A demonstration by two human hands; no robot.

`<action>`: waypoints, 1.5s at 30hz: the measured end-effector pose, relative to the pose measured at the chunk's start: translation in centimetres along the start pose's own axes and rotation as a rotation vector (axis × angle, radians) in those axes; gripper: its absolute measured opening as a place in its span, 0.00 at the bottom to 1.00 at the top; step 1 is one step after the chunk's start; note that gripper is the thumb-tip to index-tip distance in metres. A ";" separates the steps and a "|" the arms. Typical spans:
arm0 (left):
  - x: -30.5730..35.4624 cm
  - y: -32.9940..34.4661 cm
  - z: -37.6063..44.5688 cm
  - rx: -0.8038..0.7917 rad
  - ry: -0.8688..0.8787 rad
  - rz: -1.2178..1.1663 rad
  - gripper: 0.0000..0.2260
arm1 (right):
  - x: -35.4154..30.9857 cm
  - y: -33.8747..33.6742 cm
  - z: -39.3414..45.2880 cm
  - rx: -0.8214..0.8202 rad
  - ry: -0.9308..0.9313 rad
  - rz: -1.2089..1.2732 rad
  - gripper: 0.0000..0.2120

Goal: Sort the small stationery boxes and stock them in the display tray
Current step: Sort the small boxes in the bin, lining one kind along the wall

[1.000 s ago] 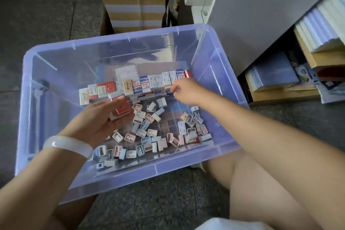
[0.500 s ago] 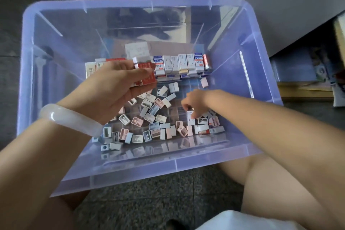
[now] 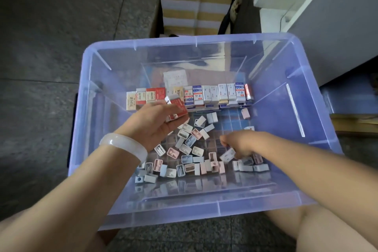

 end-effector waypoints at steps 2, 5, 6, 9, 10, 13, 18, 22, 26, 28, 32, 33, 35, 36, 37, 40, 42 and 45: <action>-0.2 -0.4 0.1 0.025 -0.015 0.012 0.09 | -0.1 0.4 0.1 -0.022 -0.020 -0.096 0.19; -0.4 -0.5 0.0 0.034 -0.023 0.028 0.10 | -0.1 0.6 0.3 -0.011 -0.018 -0.156 0.09; -0.5 -0.6 0.0 0.039 -0.023 0.033 0.10 | -0.1 0.8 0.3 -0.025 -0.018 -0.164 0.14; -0.5 -0.7 0.1 0.055 -0.010 0.049 0.11 | -0.3 0.9 -0.1 -0.084 -0.035 -0.206 0.08; -0.5 -0.7 0.2 0.061 -0.002 0.052 0.10 | -0.4 0.8 -0.2 -0.090 -0.039 -0.220 0.10; -0.4 -0.7 0.5 0.057 0.018 0.059 0.10 | -0.8 0.3 -0.7 -0.111 -0.060 -0.325 0.17; -0.5 -0.8 0.5 0.044 0.007 0.090 0.12 | -0.8 1.1 -0.6 -0.148 -0.046 -0.385 0.31; -0.6 -0.6 0.5 0.029 0.009 0.105 0.13 | -1.1 0.8 -1.1 -0.091 -0.051 -0.431 0.25; -0.7 -0.6 0.7 0.037 0.018 0.107 0.11 | -1.2 0.2 -0.7 -0.023 -0.043 -0.436 0.18; -0.8 -0.5 0.7 0.034 0.019 0.109 0.09 | -1.1 0.2 -0.5 -0.011 -0.037 -0.394 0.17; -1.0 -0.2 0.7 0.023 0.021 0.128 0.06 | -0.1 -2.0 -1.5 0.170 -0.056 0.021 0.08; -1.1 -0.1 0.7 0.025 0.022 0.118 0.06 | 0.3 -3.0 -1.9 0.225 -0.076 0.288 0.07; -1.3 0.2 0.6 0.032 0.021 0.059 0.06 | 0.5 -4.9 -3.0 0.256 -0.165 0.957 0.05; -1.3 0.3 0.5 0.032 0.019 0.014 0.05 | 0.3 -5.9 -3.6 0.267 -0.228 1.245 0.04; -1.3 0.5 0.3 0.015 0.018 -0.030 0.05 | 0.0 -6.8 -4.2 0.282 -0.293 1.463 0.04; -0.9 1.6 -0.4 -0.182 0.016 -0.090 0.08 | -2.2 -8.8 -5.8 0.267 -0.433 1.666 0.05; -0.7 2.0 -1.0 -0.252 0.021 -0.076 0.09 | -3.6 -9.6 -6.7 0.238 -0.442 1.571 0.06; -0.6 1.1 -1.2 -0.187 0.070 -0.051 0.08 | -5.0 -10.3 -7.5 0.251 -0.404 1.344 0.08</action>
Point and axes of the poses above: each hand's wrist, its own z-axis towards the middle knuckle, its own y-axis out of the palm, x = y × z, the point moved 5 cm from there along z, towards the middle knuckle
